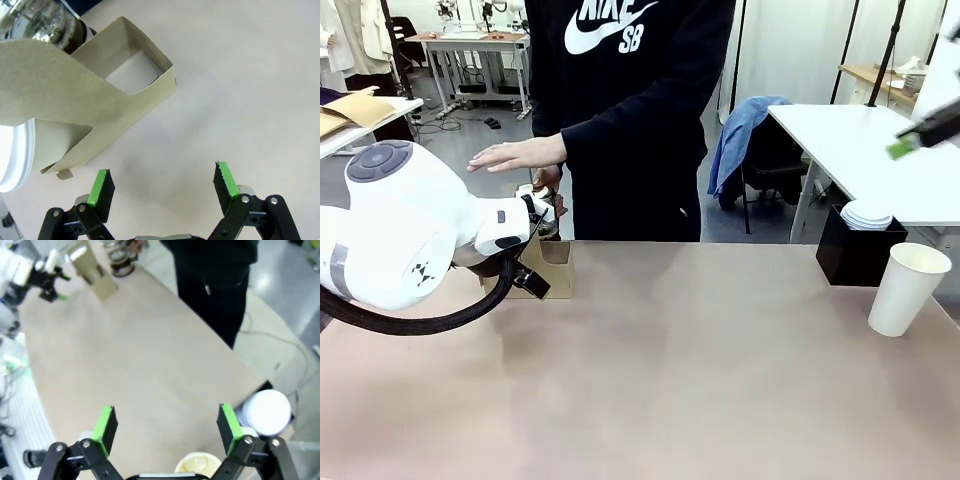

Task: Pour a drink into a cup and package it in a carrier.
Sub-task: Pick up the 600 ml Paper Cup and place it in the middle top area of the table.

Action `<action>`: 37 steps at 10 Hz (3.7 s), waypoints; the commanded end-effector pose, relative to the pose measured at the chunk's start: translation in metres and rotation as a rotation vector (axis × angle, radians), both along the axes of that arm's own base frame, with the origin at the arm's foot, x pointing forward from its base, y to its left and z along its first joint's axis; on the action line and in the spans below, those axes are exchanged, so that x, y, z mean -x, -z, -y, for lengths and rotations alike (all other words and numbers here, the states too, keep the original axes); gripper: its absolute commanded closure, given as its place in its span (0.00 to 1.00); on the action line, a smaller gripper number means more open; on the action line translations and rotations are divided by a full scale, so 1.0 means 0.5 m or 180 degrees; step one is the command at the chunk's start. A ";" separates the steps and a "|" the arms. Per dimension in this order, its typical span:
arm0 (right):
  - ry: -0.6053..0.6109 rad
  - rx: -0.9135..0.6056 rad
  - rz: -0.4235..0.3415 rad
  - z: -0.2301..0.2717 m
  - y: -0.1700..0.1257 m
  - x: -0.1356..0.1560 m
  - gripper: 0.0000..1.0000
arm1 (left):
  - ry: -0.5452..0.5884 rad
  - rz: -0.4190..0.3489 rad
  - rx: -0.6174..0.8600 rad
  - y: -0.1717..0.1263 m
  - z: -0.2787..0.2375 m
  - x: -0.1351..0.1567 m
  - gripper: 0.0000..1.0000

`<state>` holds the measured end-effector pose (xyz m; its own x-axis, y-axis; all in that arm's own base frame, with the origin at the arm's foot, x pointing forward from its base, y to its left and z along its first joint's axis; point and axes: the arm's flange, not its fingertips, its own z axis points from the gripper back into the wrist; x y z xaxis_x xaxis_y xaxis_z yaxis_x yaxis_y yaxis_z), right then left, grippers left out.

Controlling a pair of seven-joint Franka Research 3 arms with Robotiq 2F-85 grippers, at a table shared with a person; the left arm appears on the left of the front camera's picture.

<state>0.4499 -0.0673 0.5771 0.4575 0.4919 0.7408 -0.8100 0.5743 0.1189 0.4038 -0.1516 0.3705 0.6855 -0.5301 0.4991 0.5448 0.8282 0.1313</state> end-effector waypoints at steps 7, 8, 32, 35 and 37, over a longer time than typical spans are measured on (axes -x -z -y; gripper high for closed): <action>-0.0846 -0.1249 0.0766 0.394 0.408 0.122 0.00 | 0.0001 -0.0001 0.0001 0.000 0.000 0.000 0.00; -0.0714 -0.1134 0.0811 0.390 0.425 0.118 0.00 | 0.0001 -0.0001 0.0001 0.000 0.000 0.000 0.00; -0.0074 -0.2001 0.1524 0.248 0.662 0.083 0.00 | 0.0001 -0.0001 0.0001 0.000 0.000 0.000 0.00; -0.0030 -0.1995 0.1427 0.228 0.679 0.044 0.00 | 0.0001 -0.0001 0.0001 0.000 0.000 0.000 0.00; -0.0016 -0.2028 0.1363 0.214 0.685 0.022 0.00 | 0.0001 -0.0001 0.0001 0.000 0.000 0.000 0.00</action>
<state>0.4272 -0.1772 0.2329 0.0404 -0.0763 0.9963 -0.8727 0.4828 0.0724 0.4039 -0.1517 0.3703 0.6856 -0.5303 0.4987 0.5450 0.8281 0.1313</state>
